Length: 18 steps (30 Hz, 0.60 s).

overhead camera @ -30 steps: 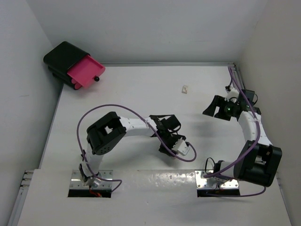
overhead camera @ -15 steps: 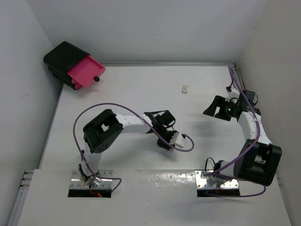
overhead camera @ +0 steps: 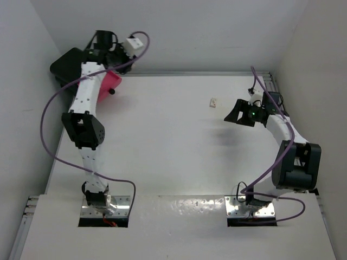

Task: Sort the stationery into containers
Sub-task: Place the stationery into the container

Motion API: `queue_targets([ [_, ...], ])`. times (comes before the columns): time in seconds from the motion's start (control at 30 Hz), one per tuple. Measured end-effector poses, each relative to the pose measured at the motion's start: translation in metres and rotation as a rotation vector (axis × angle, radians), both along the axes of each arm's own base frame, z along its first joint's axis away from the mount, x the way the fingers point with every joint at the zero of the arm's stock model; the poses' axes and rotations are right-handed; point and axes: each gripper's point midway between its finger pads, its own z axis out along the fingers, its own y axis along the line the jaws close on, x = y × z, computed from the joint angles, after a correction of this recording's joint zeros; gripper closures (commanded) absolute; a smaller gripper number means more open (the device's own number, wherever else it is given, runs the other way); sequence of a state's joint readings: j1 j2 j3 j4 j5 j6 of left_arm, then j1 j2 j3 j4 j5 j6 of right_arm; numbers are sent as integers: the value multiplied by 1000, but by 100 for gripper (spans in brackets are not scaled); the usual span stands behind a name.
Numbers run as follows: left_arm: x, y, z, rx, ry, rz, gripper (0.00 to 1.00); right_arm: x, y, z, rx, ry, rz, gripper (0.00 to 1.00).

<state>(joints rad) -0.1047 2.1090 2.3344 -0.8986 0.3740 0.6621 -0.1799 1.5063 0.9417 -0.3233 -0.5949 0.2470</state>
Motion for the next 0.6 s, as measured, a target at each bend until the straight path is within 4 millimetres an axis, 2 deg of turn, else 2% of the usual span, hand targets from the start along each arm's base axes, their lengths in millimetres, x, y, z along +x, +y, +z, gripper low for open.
queue_targets([
  [0.03,4,29,4,9,-4,74,77,3,2,0,-1,-4,8,23],
  [0.1,4,72,1,28,19,187,77,8,7,1,2,-5,18,23],
  [0.2,-1,109,-17,40,84,291,78,13,14,1,5,-3,31,23],
  [0.4,5,151,-49,19,152,403,78,16,20,0,1,0,43,23],
  [0.6,11,181,-83,55,195,470,75,19,21,4,-4,-9,47,23],
])
